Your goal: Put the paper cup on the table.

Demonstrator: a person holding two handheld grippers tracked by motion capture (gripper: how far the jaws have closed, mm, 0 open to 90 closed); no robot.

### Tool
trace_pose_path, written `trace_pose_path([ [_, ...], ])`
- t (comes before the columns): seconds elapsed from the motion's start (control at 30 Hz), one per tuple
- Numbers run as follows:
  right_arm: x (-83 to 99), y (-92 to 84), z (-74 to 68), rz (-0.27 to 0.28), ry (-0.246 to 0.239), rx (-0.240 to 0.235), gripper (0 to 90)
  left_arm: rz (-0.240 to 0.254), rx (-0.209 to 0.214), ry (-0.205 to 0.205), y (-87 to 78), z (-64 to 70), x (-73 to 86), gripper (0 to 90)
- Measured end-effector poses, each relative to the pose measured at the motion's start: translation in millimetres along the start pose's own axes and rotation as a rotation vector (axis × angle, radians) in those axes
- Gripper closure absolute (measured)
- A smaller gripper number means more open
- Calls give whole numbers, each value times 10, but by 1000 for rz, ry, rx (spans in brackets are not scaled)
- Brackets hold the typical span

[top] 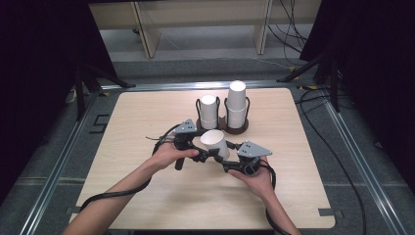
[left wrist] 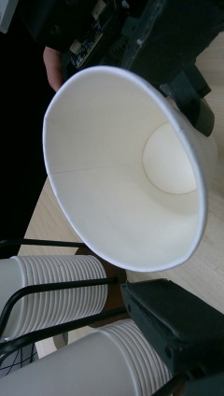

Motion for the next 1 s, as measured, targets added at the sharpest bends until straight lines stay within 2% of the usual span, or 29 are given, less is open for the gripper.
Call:
trace_pose_path([
  [0.03, 5, -3, -20, -12, 23, -17, 363, -2, -1, 2, 2, -2, 0, 0],
  [0.1, 0, 1, -13, -3, 6, -10, 362, 7, 10, 0, 12, -4, 0, 0],
  [0.23, -4, -5, -31, -7, 18, -2, 362, 4, 10, -3, 21, 3, -9, 13],
  [0.27, -8, 5, -22, 2, 3, -9, 363, 4, 12, -3, 24, 3, -11, 20],
  [0.33, -9, 2, -44, -12, 17, -18, 362, 6, 14, -5, 30, 7, -16, 30],
  [0.37, -14, 18, -29, 19, -7, -12, 363, 7, 15, -2, 32, 9, -19, 41],
  [0.4, -13, 15, -36, 12, -8, -3, 361, 19, 23, 3, 39, 9, -22, 52],
  [0.43, -8, 24, -43, 24, -2, -18, 362, 15, 11, 7, 31, 15, -28, 66],
  [0.47, -7, 22, -53, 11, 13, -35, 361, 18, 8, 9, 28, 18, -34, 84],
  [0.53, -9, 13, -48, -4, 0, -28, 360, 31, 15, 9, 31, 19, -39, 106],
  [0.57, -7, 31, -53, 26, 12, -41, 360, 22, 3, 8, 19, 22, -43, 120],
  [0.6, -11, 28, -44, 28, -3, -22, 359, 25, 7, 10, 18, 22, -43, 124],
  [0.67, -11, 35, -48, 38, 1, -32, 359, 22, 8, 15, 13, 22, -44, 129],
  [0.7, -8, 34, -54, 33, 14, -37, 358, 20, 8, 19, 11, 23, -46, 132],
  [0.77, -6, 14, -50, -2, 5, -27, 354, 37, 19, 23, 20, 25, -49, 140],
  [0.8, -4, 16, -48, -4, 4, -26, 351, 22, 7, 29, 7, 30, -53, 144],
  [0.97, 1, 30, -50, -6, 4, -35, 331, 25, 14, 55, 8, 46, -48, 168],
  [1.0, 4, 32, -56, -10, 10, -25, 327, 14, 5, 62, 0, 52, -49, 174],
])
Point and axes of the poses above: each handheld gripper's, and its own axes: y roughly forward along the jaws, x roughly out of its underside, z roughly to its right, the point moved 2 cm from there along y, roughly forward along the jaws, and after that the axes turned 13 degrees about x, right-handed, at the moved point
